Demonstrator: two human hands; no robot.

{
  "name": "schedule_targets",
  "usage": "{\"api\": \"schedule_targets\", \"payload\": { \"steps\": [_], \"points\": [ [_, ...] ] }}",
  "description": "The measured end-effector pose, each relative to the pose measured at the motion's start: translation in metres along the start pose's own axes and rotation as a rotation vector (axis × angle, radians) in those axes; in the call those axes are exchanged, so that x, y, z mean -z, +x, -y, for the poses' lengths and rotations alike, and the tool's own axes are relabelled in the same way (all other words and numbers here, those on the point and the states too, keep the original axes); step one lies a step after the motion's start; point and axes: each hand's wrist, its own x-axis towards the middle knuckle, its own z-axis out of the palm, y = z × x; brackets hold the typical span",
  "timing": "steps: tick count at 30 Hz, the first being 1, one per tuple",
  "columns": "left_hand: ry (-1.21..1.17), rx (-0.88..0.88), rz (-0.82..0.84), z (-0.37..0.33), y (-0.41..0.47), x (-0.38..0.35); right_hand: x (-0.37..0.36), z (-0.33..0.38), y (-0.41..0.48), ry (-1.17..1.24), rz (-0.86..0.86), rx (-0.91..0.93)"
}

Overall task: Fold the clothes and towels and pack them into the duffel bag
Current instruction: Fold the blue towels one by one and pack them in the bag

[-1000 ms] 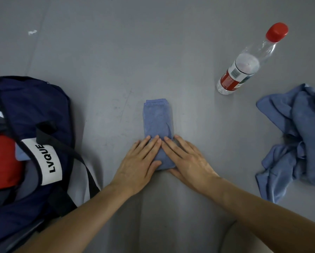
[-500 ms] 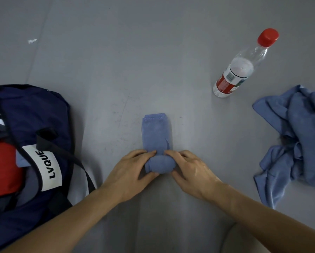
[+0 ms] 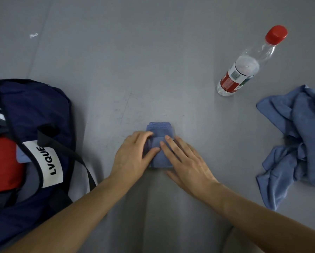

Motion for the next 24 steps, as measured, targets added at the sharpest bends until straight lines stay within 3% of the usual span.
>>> {"api": "schedule_targets", "payload": {
  "steps": [3,7,15,17,20,22,24],
  "points": [
    [0.131,-0.290,0.053,0.006,-0.006,-0.008,-0.004,-0.001,0.006,-0.038,-0.019,-0.029],
    [0.208,-0.294,0.285,0.024,-0.009,-0.006,-0.005,0.000,0.011,-0.007,-0.018,-0.041],
    [0.012,-0.362,0.188,0.027,0.010,0.004,0.012,0.003,0.032,-0.021,-0.061,-0.045],
    [0.000,-0.203,0.225,0.029,0.010,0.014,0.019,0.006,0.043,0.064,-0.004,-0.091],
    [-0.114,0.334,0.236,0.020,0.003,0.024,0.027,0.005,0.057,0.282,0.118,-0.227],
    [-0.420,0.647,0.236,0.010,0.003,0.032,0.037,0.005,0.061,0.449,0.070,-0.279],
    [-0.721,0.752,0.297,-0.003,0.007,0.046,0.051,0.010,0.067,0.562,0.052,-0.311]
  ]
}}
